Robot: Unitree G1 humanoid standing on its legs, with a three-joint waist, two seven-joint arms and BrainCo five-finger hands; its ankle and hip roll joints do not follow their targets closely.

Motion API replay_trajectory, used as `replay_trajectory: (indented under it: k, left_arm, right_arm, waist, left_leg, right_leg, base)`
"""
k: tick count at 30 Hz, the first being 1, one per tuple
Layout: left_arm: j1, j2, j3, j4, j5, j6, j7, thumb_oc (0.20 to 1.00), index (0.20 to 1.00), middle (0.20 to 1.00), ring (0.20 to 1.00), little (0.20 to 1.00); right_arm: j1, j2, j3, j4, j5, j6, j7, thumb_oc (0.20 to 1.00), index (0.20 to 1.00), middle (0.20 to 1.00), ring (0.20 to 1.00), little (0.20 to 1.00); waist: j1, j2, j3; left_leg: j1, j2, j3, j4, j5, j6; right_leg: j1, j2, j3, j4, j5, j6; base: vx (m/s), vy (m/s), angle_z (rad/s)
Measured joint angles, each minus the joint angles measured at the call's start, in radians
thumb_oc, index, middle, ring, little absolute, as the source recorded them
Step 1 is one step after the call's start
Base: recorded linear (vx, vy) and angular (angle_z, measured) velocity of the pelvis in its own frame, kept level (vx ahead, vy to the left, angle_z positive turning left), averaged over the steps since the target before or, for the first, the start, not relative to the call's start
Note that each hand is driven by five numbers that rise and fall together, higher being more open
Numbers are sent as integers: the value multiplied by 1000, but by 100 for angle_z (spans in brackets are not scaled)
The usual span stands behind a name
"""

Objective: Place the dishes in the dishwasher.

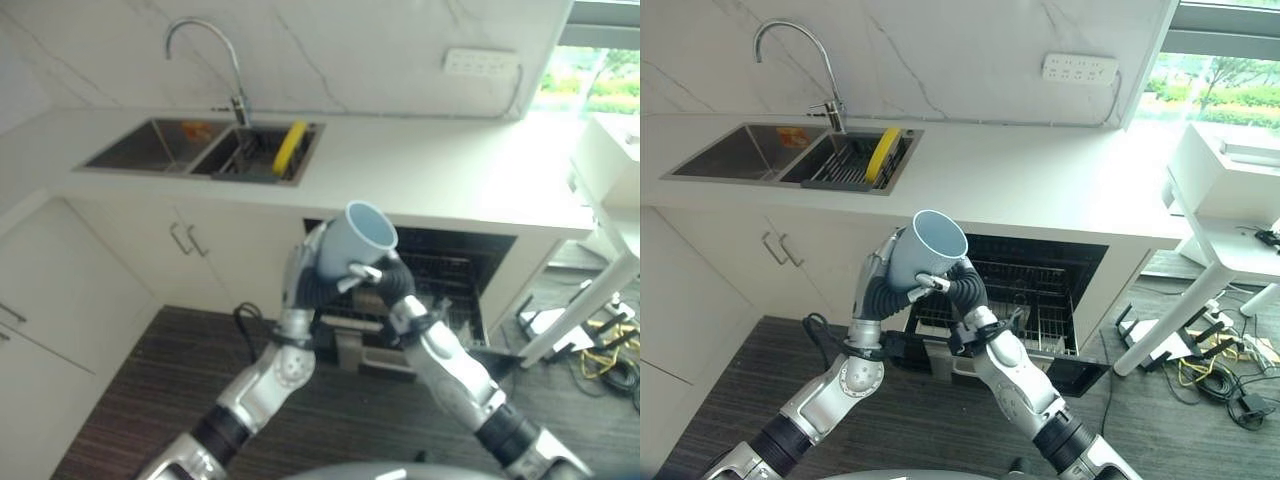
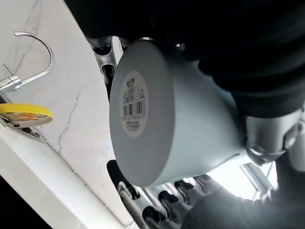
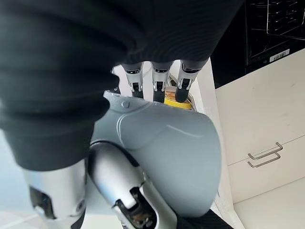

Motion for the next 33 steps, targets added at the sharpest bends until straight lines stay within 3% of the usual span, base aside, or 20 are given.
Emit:
replay_trajectory:
  k: [25, 26, 27, 28, 29, 33]
  left_arm:
    - [-18, 8, -20, 0, 0, 56, -34, 200, 200, 200, 200, 200]
    - [-18, 8, -20, 0, -1, 56, -35, 200, 200, 200, 200, 200]
    - [-20, 7, -16, 1, -4, 58, -35, 200, 200, 200, 200, 200]
    - [-24, 8, -14, 1, -9, 58, -35, 200, 200, 200, 200, 200]
    - [-26, 9, -14, 0, -9, 58, -35, 200, 200, 200, 200, 200]
    - [-52, 9, -10, -1, -13, 58, -35, 200, 200, 200, 200, 200]
  right_arm:
    - [-23, 0, 8, 1, 1, 1, -66, 1000, 1000, 1000, 1000, 1000]
    - [-23, 0, 8, 1, 1, 1, -64, 925, 925, 925, 925, 925]
    - [-23, 0, 9, 0, 1, 1, -56, 570, 570, 570, 570, 570]
    - [-24, 1, 8, -4, 2, 1, -50, 423, 423, 423, 423, 423]
    - [-25, 0, 7, -4, 2, 1, -52, 200, 200, 200, 200, 200]
    - [-53, -8, -2, -4, 1, 2, -61, 200, 200, 200, 200, 200]
  waist:
    - [3, 2, 1]
    - [3, 3, 2]
    - [3, 3, 2]
    - [5, 3, 2]
    - [7, 3, 2]
    - [25, 4, 2]
  left_leg:
    - [-1, 0, -1, 0, 0, 0]
    - [-1, 0, -1, 0, 0, 0]
    - [-2, 0, -1, 0, 0, 0]
    - [-2, 0, -2, 0, 0, 0]
    - [-2, 0, -2, 0, 0, 0]
    - [-2, 0, -2, 0, 0, 0]
  right_leg:
    - [0, 0, -1, 0, -1, 0]
    - [-1, 0, -1, 0, -1, 0]
    - [-1, 0, -1, 0, -1, 0]
    - [-1, 0, -2, 0, -1, 0]
    - [-1, 0, -2, 0, -1, 0]
    - [0, 0, -3, 0, -1, 0]
  base:
    - [0, 0, 0]
    - [0, 0, 0]
    - [0, 0, 0]
    - [0, 0, 0]
    - [0, 0, 0]
    - [0, 0, 0]
